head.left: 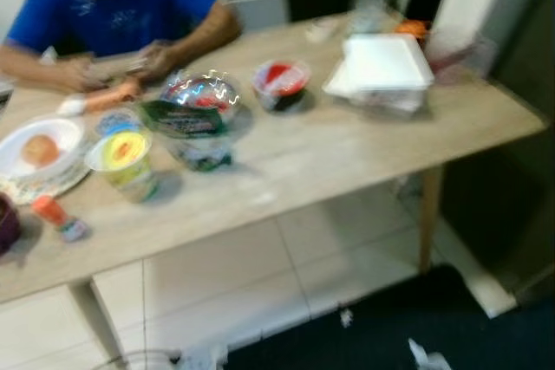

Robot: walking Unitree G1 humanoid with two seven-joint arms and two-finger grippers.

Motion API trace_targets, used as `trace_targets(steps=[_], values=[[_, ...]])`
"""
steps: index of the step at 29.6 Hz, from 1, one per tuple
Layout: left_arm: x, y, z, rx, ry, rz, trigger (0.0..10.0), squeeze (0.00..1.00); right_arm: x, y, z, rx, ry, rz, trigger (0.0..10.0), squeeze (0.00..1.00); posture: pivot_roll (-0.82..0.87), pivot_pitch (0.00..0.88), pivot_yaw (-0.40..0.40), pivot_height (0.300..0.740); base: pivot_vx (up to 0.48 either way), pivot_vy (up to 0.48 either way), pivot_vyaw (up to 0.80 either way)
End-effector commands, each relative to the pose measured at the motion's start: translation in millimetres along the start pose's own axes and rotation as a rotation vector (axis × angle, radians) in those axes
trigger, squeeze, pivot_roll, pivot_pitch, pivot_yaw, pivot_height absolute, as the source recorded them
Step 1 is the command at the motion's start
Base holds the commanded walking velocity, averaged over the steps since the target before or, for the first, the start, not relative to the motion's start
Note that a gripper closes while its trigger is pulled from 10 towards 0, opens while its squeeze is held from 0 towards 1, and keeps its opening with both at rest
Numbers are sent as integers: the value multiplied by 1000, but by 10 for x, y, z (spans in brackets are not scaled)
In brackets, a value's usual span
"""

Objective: Restocking fridge

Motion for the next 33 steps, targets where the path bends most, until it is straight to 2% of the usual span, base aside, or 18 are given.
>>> trace_targets(steps=[1,23,33], values=[[-1,-27,-5,7,-2,6,10000,0,-40,-100,-3,22,-13,15,10000,0,-24,83,27,740,0,-435,-775],[-3,4,1,0,-5,17,10000,0,43,-131,-4,64,44,32,10000,0,-27,84,24,740,0,-434,0],[-9,13,3,-3,-6,18,10000,0,43,-129,-5,66,45,30,10000,0,-27,84,25,740,0,-434,683]])
Point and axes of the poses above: a point about 5 cm out from each wrist's last joint towards the gripper, its own z axis pointing out of the wrist towards the gripper, its own x axis along the axis of the wrist's last joint, y = z × x, the point moved 4 cm from there along z, pointing out of the wrist towards the gripper, and after that the axes turned 8 degrees about -z, right-handed, at the moved point
